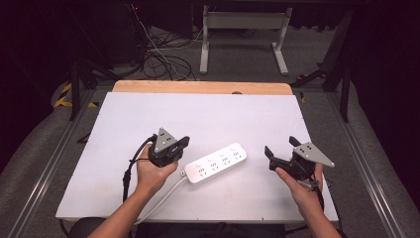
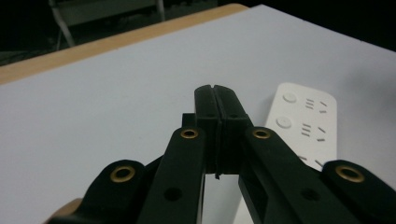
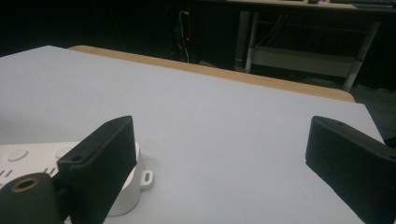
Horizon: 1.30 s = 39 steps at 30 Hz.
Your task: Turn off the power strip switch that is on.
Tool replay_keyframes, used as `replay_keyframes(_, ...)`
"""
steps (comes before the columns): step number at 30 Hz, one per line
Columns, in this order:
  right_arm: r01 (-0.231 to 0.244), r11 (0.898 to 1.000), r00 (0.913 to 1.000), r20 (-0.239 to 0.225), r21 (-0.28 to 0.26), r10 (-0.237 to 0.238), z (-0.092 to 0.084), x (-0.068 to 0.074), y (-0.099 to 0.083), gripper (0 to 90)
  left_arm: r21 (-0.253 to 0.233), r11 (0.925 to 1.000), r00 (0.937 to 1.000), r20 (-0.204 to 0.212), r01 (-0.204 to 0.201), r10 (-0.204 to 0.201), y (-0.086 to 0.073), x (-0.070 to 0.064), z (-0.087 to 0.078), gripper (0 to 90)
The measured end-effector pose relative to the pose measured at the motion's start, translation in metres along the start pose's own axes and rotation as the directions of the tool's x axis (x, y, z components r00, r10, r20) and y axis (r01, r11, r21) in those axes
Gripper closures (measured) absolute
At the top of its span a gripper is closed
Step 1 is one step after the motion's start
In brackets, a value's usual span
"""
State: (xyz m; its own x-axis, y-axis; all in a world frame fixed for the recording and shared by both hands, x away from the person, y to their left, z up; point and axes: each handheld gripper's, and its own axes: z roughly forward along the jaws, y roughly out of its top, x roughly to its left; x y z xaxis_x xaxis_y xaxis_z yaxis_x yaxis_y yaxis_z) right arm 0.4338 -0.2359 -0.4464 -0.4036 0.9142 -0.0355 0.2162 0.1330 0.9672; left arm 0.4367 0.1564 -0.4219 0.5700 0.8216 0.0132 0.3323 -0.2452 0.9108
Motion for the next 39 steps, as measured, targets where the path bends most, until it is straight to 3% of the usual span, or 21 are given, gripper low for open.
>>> replay_keyframes(6, 0.0, 1.0, 1.0, 0.001, 0.0, 0.0, 0.0, 0.0, 0.0, 8.8, -0.101, 0.9935, 0.9951, -0.077, 0.054, -0.062, 0.003, 0.016, -0.026, 88.6)
replay_keyframes(12, -0.005, 1.0, 1.0, 0.001, -0.005, 0.005, -0.001, 0.0, 0.0, 8.9, -0.188, 0.9788, 0.9811, -0.158, 0.081, -0.112, 0.002, 0.033, -0.057, 88.4)
replay_keyframes(16, -0.005, 1.0, 1.0, 0.001, 0.001, 0.005, -0.001, -0.001, 0.0, 8.9, -0.181, 0.981, 0.9806, -0.168, 0.071, -0.102, -0.008, 0.035, -0.07, 88.4)
replay_keyframes(21, -0.006, 1.0, 1.0, 0.004, 0.001, 0.006, -0.001, -0.001, 0.0, 9.0, -0.222, 0.9734, 0.9663, -0.233, 0.058, -0.11, -0.016, 0.039, -0.09, 88.4)
replay_keyframes(24, -0.001, 1.0, 1.0, 0.001, -0.002, 0.001, 0.0, 0.0, 0.0, 9.1, -0.232, 0.9697, 0.9582, -0.252, 0.077, -0.136, -0.017, 0.044, -0.091, 88.3)
replay_keyframes(31, -0.002, 1.0, 1.0, -0.002, -0.002, 0.002, 0.0, -0.001, 0.0, 9.3, -0.222, 0.9727, 0.9584, -0.256, 0.068, -0.126, -0.017, 0.046, -0.089, 86.8)
replay_keyframes(39, -0.001, 1.0, 1.0, -0.003, -0.001, 0.001, 0.0, 0.0, 0.001, 9.4, -0.229, 0.9709, 0.9525, -0.273, 0.072, -0.135, -0.017, 0.048, -0.086, 74.6)
